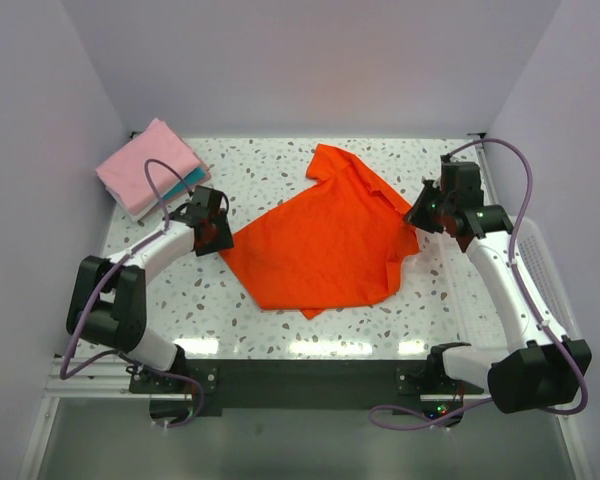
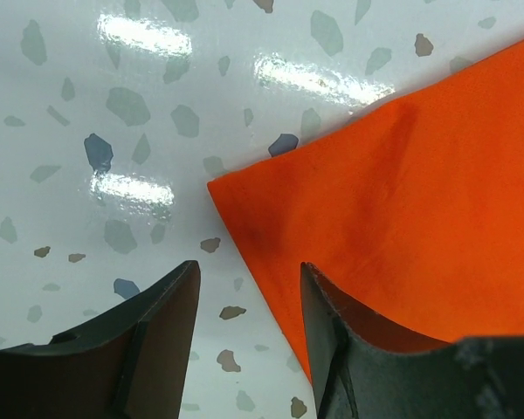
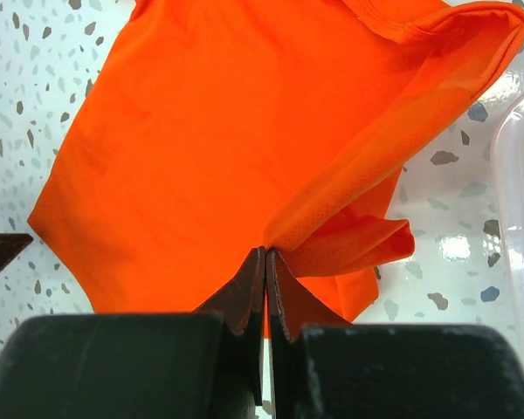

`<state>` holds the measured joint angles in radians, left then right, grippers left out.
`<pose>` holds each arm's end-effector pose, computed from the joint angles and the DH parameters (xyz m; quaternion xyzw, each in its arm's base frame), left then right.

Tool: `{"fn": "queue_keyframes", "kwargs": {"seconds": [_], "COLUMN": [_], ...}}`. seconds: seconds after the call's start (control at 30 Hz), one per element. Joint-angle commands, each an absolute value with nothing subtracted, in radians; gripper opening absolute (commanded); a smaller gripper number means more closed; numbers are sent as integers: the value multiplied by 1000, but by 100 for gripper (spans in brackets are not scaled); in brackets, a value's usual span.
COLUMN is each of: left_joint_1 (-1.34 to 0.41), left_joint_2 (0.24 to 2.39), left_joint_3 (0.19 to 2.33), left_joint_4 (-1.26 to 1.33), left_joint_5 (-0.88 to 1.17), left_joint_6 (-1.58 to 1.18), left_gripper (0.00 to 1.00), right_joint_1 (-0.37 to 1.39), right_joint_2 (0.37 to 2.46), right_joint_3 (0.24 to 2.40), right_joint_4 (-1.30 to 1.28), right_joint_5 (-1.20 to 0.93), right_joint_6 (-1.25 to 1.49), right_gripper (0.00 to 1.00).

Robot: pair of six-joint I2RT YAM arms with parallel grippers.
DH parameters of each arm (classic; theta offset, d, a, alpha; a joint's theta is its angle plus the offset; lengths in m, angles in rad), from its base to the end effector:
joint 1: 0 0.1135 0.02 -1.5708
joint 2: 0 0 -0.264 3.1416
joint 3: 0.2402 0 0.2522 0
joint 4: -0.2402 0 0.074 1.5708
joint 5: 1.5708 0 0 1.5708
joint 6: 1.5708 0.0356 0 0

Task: Fold and stack the t-shirts
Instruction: Flatten the tshirt out

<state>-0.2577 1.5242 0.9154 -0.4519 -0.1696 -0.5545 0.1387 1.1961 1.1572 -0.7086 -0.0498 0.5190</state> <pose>0.2880 -0.0697 0.1911 -0.1637 0.9504 -0.0240 0.2633 0.2482 0.0364 0.3351 0.1634 0.9015 0.1508 0.3712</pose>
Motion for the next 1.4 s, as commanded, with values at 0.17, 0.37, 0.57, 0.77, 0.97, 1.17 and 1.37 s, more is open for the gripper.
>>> {"fn": "queue_keyframes", "kwargs": {"seconds": [0.17, 0.37, 0.57, 0.77, 0.97, 1.17, 1.37], "left_joint_1": [-233, -224, -218, -210, -210, -210, -210], "left_joint_2": [1606, 1652, 1703, 1741, 1637, 1467, 1469], "left_joint_3": [945, 974, 994, 1006, 1052, 1195, 1363], "left_joint_4": [-393, -365, -341, -310, -327, -419, -419], "left_joint_5": [-190, -181, -173, -160, -184, -178, -114], "left_joint_6": [-506, -496, -485, -474, -463, -443, -422], "left_gripper": [51, 44, 41, 5, 0, 0, 0], "right_joint_1": [150, 155, 158, 160, 158, 158, 158], "right_joint_2": [1177, 1184, 1177, 1167, 1146, 1131, 1135], "right_joint_3": [1204, 1216, 1213, 1216, 1247, 1321, 1350], "right_joint_4": [-675, -680, -686, -695, -710, -730, -724], "right_joint_5": [-75, -74, -71, -63, -29, -3, 75], "right_joint_6": [531, 528, 528, 525, 523, 515, 502], "right_gripper": [0, 0, 0, 0, 0, 0, 0]}}
